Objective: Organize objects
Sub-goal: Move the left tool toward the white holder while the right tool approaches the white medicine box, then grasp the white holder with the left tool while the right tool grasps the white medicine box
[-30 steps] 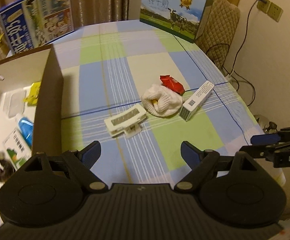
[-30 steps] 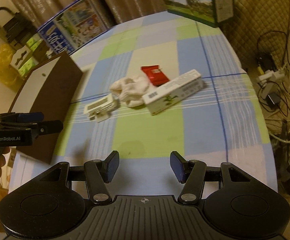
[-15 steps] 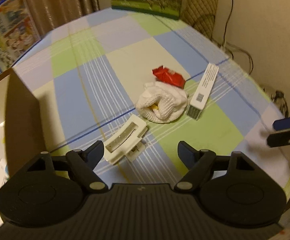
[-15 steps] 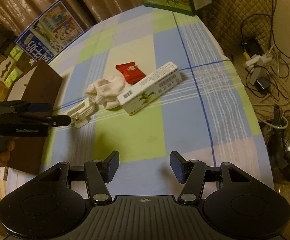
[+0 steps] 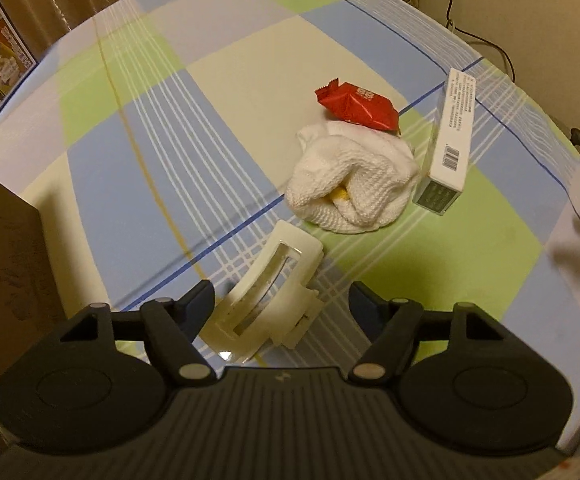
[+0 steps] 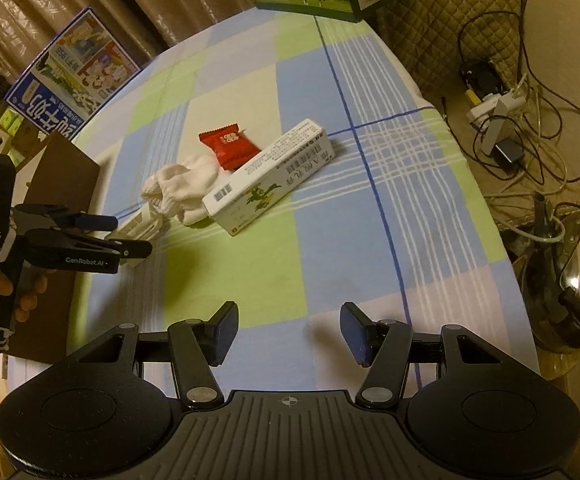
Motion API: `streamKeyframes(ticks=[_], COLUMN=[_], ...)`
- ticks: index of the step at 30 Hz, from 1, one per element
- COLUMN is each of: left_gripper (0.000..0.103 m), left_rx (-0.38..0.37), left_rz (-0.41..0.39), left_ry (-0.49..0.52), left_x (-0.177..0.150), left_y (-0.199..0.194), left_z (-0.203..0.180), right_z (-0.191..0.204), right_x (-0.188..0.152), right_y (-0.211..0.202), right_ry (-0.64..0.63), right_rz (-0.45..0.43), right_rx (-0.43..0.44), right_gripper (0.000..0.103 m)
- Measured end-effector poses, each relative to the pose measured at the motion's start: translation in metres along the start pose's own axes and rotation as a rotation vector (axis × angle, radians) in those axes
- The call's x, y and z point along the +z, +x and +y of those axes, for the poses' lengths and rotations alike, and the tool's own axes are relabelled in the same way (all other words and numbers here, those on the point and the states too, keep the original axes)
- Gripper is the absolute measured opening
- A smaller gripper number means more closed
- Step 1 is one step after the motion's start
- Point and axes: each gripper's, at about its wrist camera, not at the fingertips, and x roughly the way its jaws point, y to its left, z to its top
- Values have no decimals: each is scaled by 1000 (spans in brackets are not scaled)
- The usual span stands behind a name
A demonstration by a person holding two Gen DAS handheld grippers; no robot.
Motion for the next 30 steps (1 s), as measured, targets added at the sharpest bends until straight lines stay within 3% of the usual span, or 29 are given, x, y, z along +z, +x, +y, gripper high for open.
streamKeyframes(ticks=[3, 8, 13, 20, 25, 30], left_gripper=[66, 38, 36, 36, 36, 36], left_rx=[-6, -47, -75, -30, 2, 21], left_rz=[22, 48, 23, -12, -31, -32], left_ry=[-22, -111, -195, -344, -411, -440], left_x=[0, -10, -25, -43, -48, -51], left_y=[4, 8, 2, -8, -13, -13], left_z=[0, -2, -6, 3, 13, 17], right_z=[0, 1, 0, 4, 12, 17], right_x=[2, 4, 5, 13, 39, 75], right_y=[1, 3, 7, 15, 23, 47], right_ry=[1, -4, -6, -24, 6, 135], right_rz=[-3, 1, 8, 1, -78, -126], right_rx=[-1, -2, -5, -5, 1, 30], right_gripper=[54, 54, 54, 54, 54, 54])
